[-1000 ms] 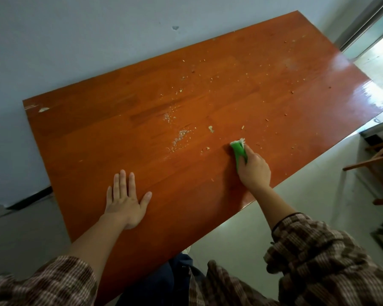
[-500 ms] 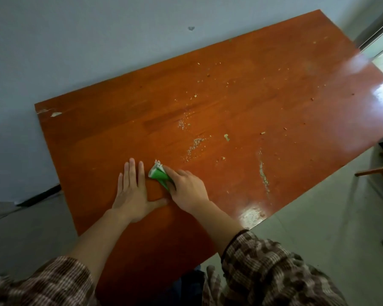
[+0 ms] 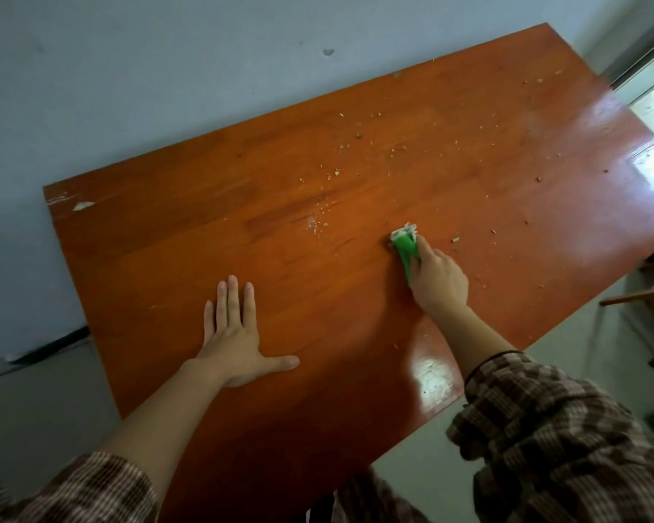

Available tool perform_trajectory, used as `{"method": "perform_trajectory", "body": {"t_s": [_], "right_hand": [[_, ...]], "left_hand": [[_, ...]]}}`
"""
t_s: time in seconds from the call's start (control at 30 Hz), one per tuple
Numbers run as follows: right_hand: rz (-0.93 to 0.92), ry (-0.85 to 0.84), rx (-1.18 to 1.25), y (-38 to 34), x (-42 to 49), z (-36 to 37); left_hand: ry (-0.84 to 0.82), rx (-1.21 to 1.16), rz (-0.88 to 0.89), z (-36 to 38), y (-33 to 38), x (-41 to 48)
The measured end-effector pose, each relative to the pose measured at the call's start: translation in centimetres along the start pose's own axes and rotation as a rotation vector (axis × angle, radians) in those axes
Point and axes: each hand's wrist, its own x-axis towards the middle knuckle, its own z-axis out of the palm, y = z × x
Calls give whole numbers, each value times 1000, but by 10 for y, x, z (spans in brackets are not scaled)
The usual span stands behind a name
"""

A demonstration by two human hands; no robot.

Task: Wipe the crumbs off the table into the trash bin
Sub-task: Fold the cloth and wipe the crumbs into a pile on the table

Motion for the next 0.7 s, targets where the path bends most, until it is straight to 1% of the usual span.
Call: {"method": "perform_trajectory", "body": {"t_s": [0.07,0.13,0.17,0.23,0.27,0.3,0.4,0.47,0.5,0.57,0.7], "right_hand": [[44,23,12,2,10,-9],[29,63,153,-11,11,-17],[-17,63,244,-22,5,-19],[-159,7,349,-51,-11,-16],[-237,-30,368,-68,-21,-11],[-313,-68,371,-83,-29,-4],[-510,-189,293,-117,-39,13],[-562,-204,237,-121,-30,19],[-549,-182,243,-117,-24,20],[-466,-146,267,-101,-7,19],[-225,-106,241,-52,33,9]], "left_hand": [[10,-15,-11,-1,0,1],[82,-70,-35,-3,3,3],[156,-108,-49,-5,6,3],[356,-169,-98,-11,13,8],[422,-191,-133,-14,16,11],[453,-202,-167,-17,19,16],[447,-196,-227,-19,26,36],[393,-212,-259,-19,30,45],[365,-224,-279,-19,31,48],[327,-226,-299,-20,32,49],[274,-199,-295,-23,32,48]]}}
